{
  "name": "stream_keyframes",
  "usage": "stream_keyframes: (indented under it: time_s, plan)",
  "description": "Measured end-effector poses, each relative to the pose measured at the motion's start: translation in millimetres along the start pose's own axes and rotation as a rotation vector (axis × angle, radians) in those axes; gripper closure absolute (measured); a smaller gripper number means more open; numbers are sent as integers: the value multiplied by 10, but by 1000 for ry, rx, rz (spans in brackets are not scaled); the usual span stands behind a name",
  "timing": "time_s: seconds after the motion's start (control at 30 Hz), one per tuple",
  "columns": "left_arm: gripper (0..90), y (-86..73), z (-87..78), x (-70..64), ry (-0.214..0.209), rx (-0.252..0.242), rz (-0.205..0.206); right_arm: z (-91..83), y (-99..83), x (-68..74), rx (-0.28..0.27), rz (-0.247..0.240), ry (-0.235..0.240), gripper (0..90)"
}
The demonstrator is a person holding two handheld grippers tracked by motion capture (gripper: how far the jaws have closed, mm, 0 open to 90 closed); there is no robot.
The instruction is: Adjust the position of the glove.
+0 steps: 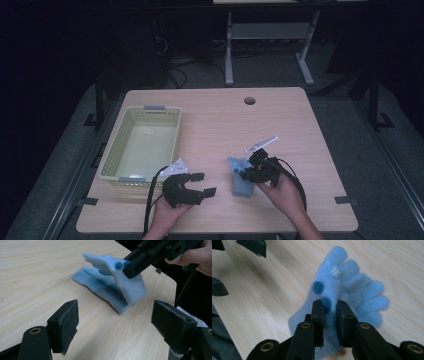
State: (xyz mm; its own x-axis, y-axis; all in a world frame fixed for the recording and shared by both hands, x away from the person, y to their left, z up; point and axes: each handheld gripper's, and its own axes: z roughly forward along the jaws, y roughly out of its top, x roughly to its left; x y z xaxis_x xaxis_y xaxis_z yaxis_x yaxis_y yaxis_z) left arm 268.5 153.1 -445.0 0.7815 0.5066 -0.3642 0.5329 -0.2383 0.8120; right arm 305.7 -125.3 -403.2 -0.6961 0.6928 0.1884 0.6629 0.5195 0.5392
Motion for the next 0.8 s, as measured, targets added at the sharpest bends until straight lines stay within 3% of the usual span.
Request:
stream_keyframes:
  time_s: [0.4, 0.6, 0.8]
  plan:
    - [218, -10, 9, -10, -5, 0, 1, 139, -34, -28, 19, 24, -42, 752]
    - [218, -1, 5, -24, -2, 1, 3, 237, -47, 23, 45, -8, -95, 706]
    - [218, 1, 2, -23, 1, 1, 12, 231, -58, 18, 28, -2, -126, 635]
